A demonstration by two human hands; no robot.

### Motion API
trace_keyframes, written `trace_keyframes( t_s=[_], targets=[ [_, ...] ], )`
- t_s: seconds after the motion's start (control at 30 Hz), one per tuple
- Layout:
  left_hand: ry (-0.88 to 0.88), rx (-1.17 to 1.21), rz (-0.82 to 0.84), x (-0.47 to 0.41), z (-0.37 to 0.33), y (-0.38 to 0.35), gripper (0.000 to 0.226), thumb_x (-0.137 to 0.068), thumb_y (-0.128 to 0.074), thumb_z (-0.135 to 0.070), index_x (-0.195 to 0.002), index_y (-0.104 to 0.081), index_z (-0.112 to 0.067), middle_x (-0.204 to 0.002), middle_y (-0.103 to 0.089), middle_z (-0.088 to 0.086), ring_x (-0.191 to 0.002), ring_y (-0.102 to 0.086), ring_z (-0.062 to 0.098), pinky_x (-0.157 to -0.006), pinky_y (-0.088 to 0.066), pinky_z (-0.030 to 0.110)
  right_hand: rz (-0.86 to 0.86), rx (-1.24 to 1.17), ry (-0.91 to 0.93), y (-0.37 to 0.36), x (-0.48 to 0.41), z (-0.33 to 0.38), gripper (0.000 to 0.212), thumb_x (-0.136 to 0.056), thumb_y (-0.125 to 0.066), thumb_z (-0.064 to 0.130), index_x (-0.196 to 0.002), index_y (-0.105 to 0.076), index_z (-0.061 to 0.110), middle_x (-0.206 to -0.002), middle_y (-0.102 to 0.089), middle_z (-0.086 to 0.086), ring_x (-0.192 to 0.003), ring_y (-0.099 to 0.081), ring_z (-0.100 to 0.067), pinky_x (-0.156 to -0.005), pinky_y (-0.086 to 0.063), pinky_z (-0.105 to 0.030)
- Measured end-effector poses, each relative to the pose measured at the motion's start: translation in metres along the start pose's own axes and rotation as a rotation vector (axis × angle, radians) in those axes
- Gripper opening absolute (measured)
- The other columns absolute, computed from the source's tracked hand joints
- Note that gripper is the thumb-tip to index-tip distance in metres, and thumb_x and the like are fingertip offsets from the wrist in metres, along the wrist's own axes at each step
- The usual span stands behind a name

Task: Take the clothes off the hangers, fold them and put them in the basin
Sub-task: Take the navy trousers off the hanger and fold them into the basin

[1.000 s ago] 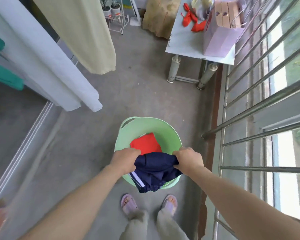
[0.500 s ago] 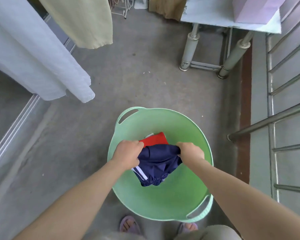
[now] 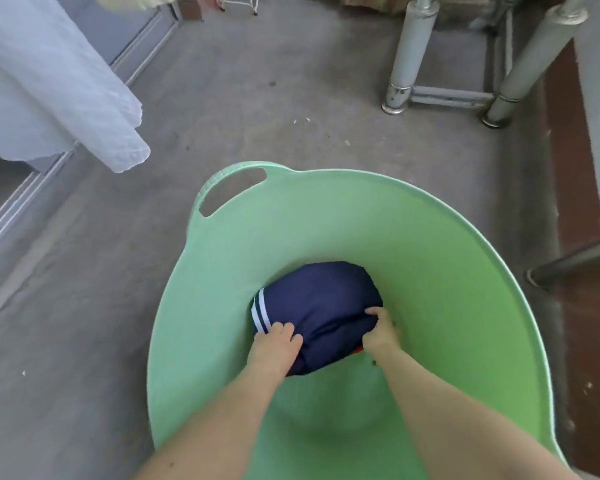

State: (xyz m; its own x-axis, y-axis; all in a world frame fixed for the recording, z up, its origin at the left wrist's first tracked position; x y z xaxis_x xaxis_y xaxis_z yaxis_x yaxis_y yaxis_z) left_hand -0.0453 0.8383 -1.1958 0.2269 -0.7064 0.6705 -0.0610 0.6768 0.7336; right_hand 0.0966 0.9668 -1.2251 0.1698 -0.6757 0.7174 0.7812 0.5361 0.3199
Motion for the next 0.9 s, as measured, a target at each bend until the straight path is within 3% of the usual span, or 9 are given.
trace_keyframes(
  t_s=[0.07,0.13,0.23,0.3,0.4,0.53,0.63,0.8,0.9],
  targets=[
    [0.025,0.078,0.039,-0.008,-0.003,-0.016,0.061,-0.079,-0.068,-0.009,-0.131,-0.037,-0.011,-0.135,-0.032,0.010,-0.126,-0.033,0.031,-0.085,-0.045,0.042,0.041,-0.309,-0.201,-0.009,0.000,-0.011,0.053,-0.085,-0.026,-0.009,-0.121,-0.051,0.020,-0.110,-0.052,-0.007,-0.082,-0.052,-0.028,-0.067,-0.050,-0.037],
    [0.054,0.161,0.031,-0.010,0.000,-0.018,0.059,-0.076,-0.071,-0.019,-0.126,-0.042,-0.013,-0.130,-0.034,0.007,-0.122,-0.035,0.028,-0.082,-0.048,0.040,0.044,-0.485,-0.275,-0.006,-0.005,-0.016,0.056,-0.080,-0.029,-0.011,-0.119,-0.056,0.020,-0.097,-0.055,-0.007,-0.071,-0.050,-0.022,-0.060,-0.045,-0.029],
    [0.181,0.394,-0.016,-0.015,0.009,-0.011,0.036,-0.083,-0.063,-0.026,-0.114,-0.050,-0.013,-0.122,-0.042,0.005,-0.114,-0.041,0.024,-0.081,-0.049,0.035,0.009,-0.503,-0.236,0.001,-0.013,-0.013,0.037,-0.081,-0.060,0.009,-0.115,-0.057,0.021,-0.111,-0.062,-0.004,-0.088,-0.058,-0.023,-0.072,-0.050,-0.032],
    [0.320,0.567,-0.113,-0.018,0.016,-0.006,0.040,-0.082,-0.067,-0.024,-0.115,-0.046,-0.013,-0.123,-0.042,0.005,-0.113,-0.042,0.026,-0.081,-0.049,0.033,-0.024,-0.402,-0.134,0.007,-0.015,-0.005,0.047,-0.075,-0.072,0.005,-0.116,-0.055,0.021,-0.117,-0.060,-0.002,-0.102,-0.059,-0.025,-0.088,-0.051,-0.040],
    [0.449,0.684,-0.202,-0.020,0.020,-0.008,0.074,-0.072,-0.078,-0.024,-0.129,-0.032,-0.016,-0.135,-0.027,0.006,-0.121,-0.034,0.032,-0.085,-0.046,0.031,-0.034,-0.174,0.048,0.007,-0.014,0.012,0.046,-0.074,-0.050,-0.017,-0.104,-0.060,0.017,-0.103,-0.061,0.000,-0.092,-0.056,-0.019,-0.082,-0.046,-0.027],
    [0.505,0.731,-0.194,-0.021,0.018,-0.019,0.107,-0.072,-0.080,-0.025,-0.149,-0.006,-0.018,-0.151,-0.006,0.009,-0.128,-0.031,0.035,-0.095,-0.044,0.034,0.056,-0.413,0.035,0.007,-0.018,0.033,0.048,-0.072,-0.029,-0.027,-0.073,-0.055,0.013,-0.056,-0.059,0.008,-0.063,-0.044,-0.016,-0.049,-0.034,-0.019],
    [0.524,0.728,-0.199,-0.021,0.015,-0.018,0.113,-0.073,-0.080,-0.027,-0.151,0.002,-0.018,-0.153,-0.003,0.008,-0.126,-0.034,0.033,-0.090,-0.046,0.033,0.028,-0.503,-0.028,0.011,-0.029,0.031,0.052,-0.070,-0.025,-0.029,-0.077,-0.058,0.009,-0.073,-0.065,0.004,-0.073,-0.052,-0.017,-0.045,-0.038,-0.014],
    [0.500,0.644,-0.183,-0.024,0.025,-0.017,0.110,-0.074,-0.078,-0.024,-0.151,0.000,-0.021,-0.151,-0.006,0.004,-0.125,-0.034,0.030,-0.084,-0.049,0.030,-0.272,0.332,0.045,0.023,-0.026,0.028,0.054,-0.076,-0.049,-0.003,-0.124,-0.056,0.020,-0.124,-0.057,-0.009,-0.107,-0.057,-0.030,-0.086,-0.048,-0.032],
    [0.516,0.636,-0.256,-0.020,0.024,-0.012,0.097,-0.078,-0.073,-0.022,-0.150,-0.008,-0.023,-0.151,-0.010,0.004,-0.125,-0.034,0.031,-0.083,-0.051,0.031,-0.370,0.731,0.731,0.005,-0.002,0.055,0.059,-0.068,-0.058,0.003,-0.124,-0.057,0.022,-0.127,-0.054,-0.007,-0.114,-0.052,-0.030,-0.091,-0.044,-0.038]
  ],
)
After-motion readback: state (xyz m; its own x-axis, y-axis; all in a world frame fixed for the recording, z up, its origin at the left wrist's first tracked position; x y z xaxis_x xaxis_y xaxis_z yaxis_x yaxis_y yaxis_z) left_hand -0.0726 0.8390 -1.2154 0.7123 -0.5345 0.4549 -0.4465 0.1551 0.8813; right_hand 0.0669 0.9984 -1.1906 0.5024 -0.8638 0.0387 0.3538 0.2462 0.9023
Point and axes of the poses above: each hand's wrist, its own x-axis away from the middle knuckle, its own y-axis out of the back of the hand, z = x × y, the point moved 4 cm from there along -x, towards the middle knuckle
